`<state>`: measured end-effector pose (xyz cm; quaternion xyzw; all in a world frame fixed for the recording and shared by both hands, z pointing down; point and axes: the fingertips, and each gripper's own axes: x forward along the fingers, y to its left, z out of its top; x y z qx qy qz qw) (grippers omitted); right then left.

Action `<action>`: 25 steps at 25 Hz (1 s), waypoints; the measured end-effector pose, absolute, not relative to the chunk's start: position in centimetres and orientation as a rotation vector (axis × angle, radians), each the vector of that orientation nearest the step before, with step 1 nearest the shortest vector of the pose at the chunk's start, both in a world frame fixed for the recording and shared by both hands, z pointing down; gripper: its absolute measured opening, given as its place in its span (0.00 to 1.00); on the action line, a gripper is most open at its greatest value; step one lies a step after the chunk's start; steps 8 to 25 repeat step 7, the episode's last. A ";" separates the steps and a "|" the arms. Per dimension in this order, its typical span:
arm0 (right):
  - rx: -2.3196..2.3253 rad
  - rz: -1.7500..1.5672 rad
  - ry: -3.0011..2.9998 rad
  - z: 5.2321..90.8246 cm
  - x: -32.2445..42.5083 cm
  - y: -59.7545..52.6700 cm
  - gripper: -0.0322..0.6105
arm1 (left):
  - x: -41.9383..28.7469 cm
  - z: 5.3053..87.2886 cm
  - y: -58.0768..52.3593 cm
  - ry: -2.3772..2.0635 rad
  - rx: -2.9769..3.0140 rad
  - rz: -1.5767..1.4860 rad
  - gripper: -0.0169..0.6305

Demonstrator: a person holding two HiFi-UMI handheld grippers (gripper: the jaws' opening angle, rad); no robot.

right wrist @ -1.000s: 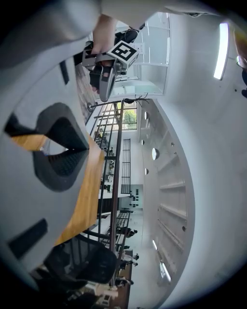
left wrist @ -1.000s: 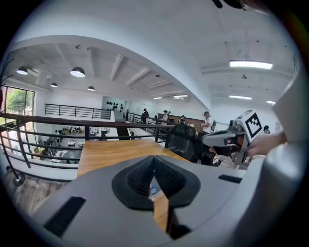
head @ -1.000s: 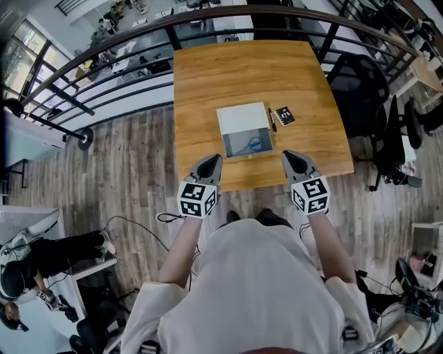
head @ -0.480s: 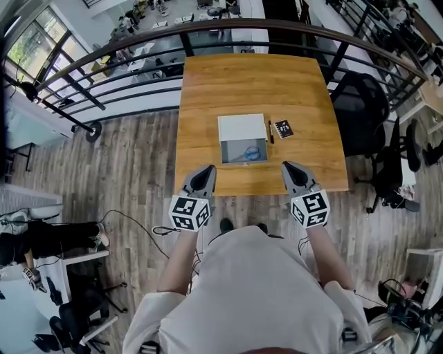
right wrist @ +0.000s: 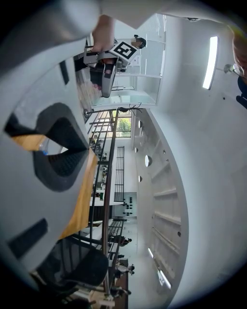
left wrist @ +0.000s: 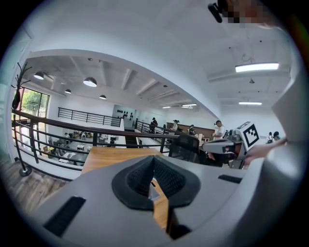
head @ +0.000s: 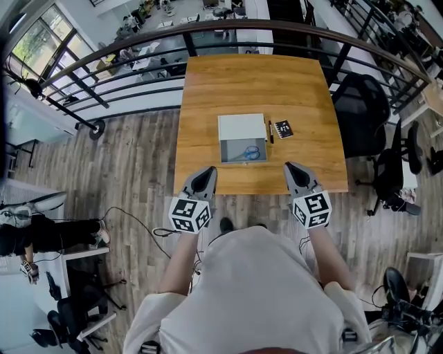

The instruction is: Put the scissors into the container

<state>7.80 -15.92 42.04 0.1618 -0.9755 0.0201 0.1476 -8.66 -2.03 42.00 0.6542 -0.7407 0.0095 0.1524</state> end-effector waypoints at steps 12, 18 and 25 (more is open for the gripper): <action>0.468 0.045 -2.805 41.9 8.0 -16.5 0.05 | -8.2 41.5 -2.8 -2.121 1.896 0.023 0.02; 0.468 0.045 -2.805 41.9 8.0 -16.5 0.05 | -8.2 41.5 -2.8 -2.121 1.896 0.023 0.02; 0.468 0.045 -2.805 41.9 8.0 -16.5 0.05 | -8.2 41.5 -2.8 -2.121 1.896 0.023 0.02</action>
